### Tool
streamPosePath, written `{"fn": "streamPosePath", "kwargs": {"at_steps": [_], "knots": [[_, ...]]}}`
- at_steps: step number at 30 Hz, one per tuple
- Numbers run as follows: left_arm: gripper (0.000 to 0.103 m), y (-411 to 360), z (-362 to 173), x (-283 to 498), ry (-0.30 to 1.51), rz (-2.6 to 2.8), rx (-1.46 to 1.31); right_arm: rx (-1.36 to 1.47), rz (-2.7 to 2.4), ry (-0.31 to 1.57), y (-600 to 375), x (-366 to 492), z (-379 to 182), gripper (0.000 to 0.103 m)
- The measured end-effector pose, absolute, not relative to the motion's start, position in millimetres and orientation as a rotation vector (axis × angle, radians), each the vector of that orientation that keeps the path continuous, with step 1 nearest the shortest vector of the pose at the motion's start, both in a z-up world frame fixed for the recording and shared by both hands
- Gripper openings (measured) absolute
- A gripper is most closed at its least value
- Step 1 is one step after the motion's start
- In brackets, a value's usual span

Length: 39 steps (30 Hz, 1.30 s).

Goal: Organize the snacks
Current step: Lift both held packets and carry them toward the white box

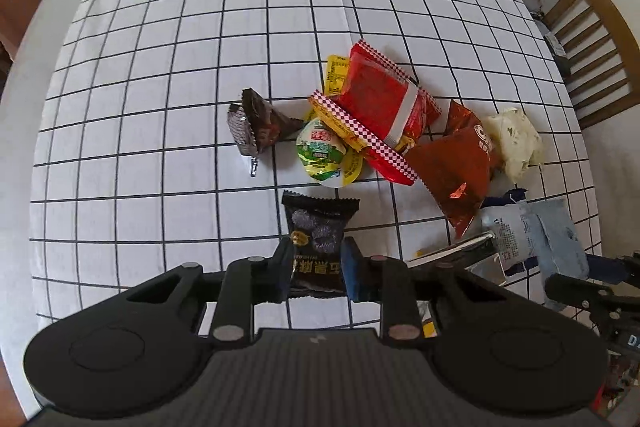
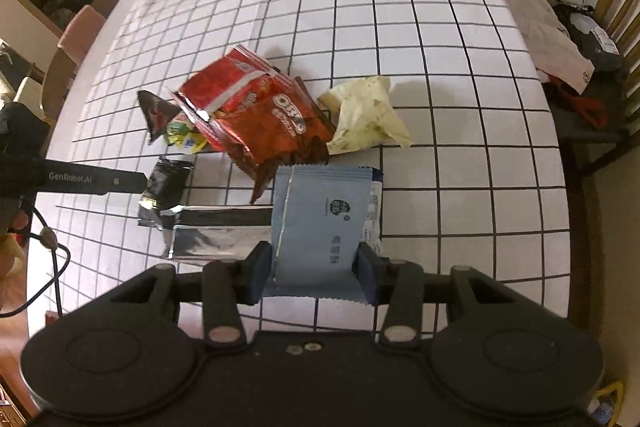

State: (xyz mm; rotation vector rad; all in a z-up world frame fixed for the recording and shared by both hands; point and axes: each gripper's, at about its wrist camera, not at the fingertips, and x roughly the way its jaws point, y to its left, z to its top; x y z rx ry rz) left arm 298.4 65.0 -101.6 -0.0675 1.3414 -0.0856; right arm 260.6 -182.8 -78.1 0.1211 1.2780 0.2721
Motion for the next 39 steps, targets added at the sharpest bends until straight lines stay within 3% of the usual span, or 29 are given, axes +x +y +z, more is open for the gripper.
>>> {"fn": "streamPosePath", "kwargs": {"at_steps": [14,19,26,28,31,39], "knots": [[0.031,54.7,-132.9,305.2,1.392,-0.027,-0.053,0.127,0.284,1.264,-183.6,247.2,-73.6,0.045],[0.053,53.0,-144.3,309.2,1.410,-0.036,-0.066,0.133,0.280,1.269,-184.6,245.9,-75.4,0.045],[0.051,51.0,-154.0,317.0,1.438,-0.031,-0.046,0.141,0.268,1.273,-186.8,247.6,-78.3,0.045],[0.036,51.0,-157.6,319.0,1.445,-0.036,-0.040,0.140,0.266,1.275,-186.4,247.6,-79.3,0.045],[0.032,50.7,-160.5,320.0,1.441,-0.041,-0.032,0.141,0.264,1.277,-186.2,247.4,-80.0,0.045],[0.031,53.9,-145.8,315.3,1.397,-0.050,-0.040,0.150,0.272,1.266,-189.2,244.2,-73.5,0.045]]}}
